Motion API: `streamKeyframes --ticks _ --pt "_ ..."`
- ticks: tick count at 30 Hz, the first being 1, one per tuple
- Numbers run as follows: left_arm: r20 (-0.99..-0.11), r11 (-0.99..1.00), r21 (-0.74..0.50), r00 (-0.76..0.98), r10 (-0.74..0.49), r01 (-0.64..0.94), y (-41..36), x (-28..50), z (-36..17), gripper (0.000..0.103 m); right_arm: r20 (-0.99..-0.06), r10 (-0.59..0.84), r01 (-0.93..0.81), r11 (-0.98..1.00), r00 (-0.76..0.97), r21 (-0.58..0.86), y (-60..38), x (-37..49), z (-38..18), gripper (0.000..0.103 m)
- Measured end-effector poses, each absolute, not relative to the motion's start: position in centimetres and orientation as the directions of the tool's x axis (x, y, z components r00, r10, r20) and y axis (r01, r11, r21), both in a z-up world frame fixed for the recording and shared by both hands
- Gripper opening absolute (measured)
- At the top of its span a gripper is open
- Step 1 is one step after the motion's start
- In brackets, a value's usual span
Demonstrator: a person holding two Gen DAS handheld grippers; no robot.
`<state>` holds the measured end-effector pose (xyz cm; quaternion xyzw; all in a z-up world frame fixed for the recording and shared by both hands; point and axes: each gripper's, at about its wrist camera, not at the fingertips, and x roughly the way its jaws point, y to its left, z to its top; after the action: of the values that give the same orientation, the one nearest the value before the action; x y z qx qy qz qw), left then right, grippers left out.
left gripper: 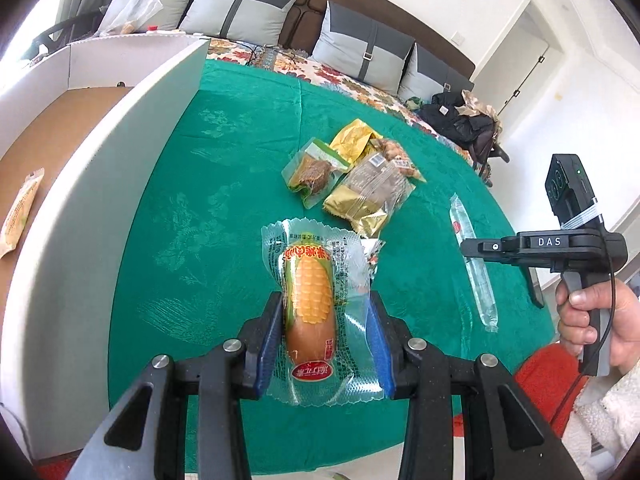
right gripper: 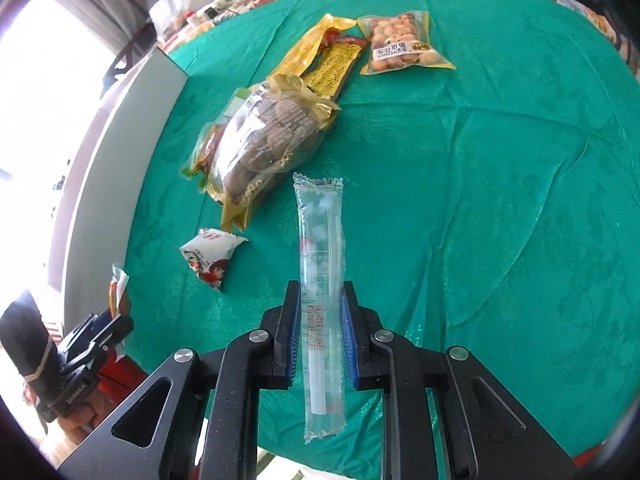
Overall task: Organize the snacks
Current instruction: 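Grasp the clear plastic tube pack with the right tool while the left tool lifts the corn pack, then carry both packs into the white box and open both tools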
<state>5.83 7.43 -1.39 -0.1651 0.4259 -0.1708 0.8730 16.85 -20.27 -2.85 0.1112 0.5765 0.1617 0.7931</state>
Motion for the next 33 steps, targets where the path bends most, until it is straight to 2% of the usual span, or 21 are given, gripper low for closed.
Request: streamKeyframes --ticks 4,7,12,17,19,20,21,22,23,27,30,33 --pt "-0.618 0.879 -0.461 0.667 -0.416 0.12 11.2 5.5 2.8 0.039 -0.795 0.514 -0.248 0.857 0.323 0.453 -14.4 17.1 2.6 0.019" --pt "-0.606 0.889 -0.456 0.716 -0.346 0.044 15.5 5.4 4.8 0.039 -0.723 0.615 -0.362 0.781 0.313 0.508 -7.8 17.6 6.4 0.019" --pt "-0.665 0.913 -0.384 0.727 -0.17 -0.139 23.5 5.4 5.4 0.039 -0.628 0.749 -0.477 0.64 0.213 0.602 3.0 17.8 9.5 0.02" --pt "-0.75 0.915 -0.296 0.66 -0.045 -0.274 29.2 5.9 3.0 0.043 -0.604 0.787 -0.502 0.577 0.129 0.644 11.7 18.5 7.9 0.023" --pt "-0.796 0.915 -0.225 0.605 0.026 -0.335 30.3 6.1 1.6 0.057 -0.616 0.78 -0.47 0.586 0.106 0.661 13.3 19.0 6.0 0.031" --pt "-0.811 0.914 -0.202 0.583 0.045 -0.351 30.7 5.9 0.9 0.063 -0.628 0.769 -0.454 0.604 0.116 0.655 13.5 19.2 5.2 0.047" --pt "-0.82 0.913 -0.187 0.57 0.059 -0.363 30.9 5.6 0.4 0.074 -0.636 0.76 -0.443 0.621 0.136 0.647 13.1 19.2 4.6 0.055" --pt "-0.818 0.91 -0.183 0.571 0.069 -0.372 30.9 5.2 0.1 0.079 -0.635 0.757 -0.437 0.629 0.155 0.643 12.3 19.1 4.3 0.055" --pt "-0.807 0.908 -0.193 0.586 0.069 -0.372 30.7 4.5 0.0 0.08 -0.637 0.753 -0.437 0.635 0.166 0.637 11.4 19.1 3.9 0.055" --pt "-0.772 0.917 -0.225 0.635 0.039 -0.329 28.1 3.3 0.9 0.081 -0.686 0.665 -0.472 0.726 0.295 0.501 4.8 18.6 3.2 0.063" --pt "-0.734 0.946 -0.232 0.679 -0.018 -0.225 23.9 3.8 3.3 0.084 -0.727 0.52 -0.474 0.828 0.449 0.299 -1.9 17.6 2.1 0.068" --pt "-0.696 0.968 -0.24 0.709 -0.114 -0.079 18.2 4.0 5.1 0.092 -0.76 0.344 -0.39 0.912 0.552 0.129 -9.5 16.5 -0.4 0.068"
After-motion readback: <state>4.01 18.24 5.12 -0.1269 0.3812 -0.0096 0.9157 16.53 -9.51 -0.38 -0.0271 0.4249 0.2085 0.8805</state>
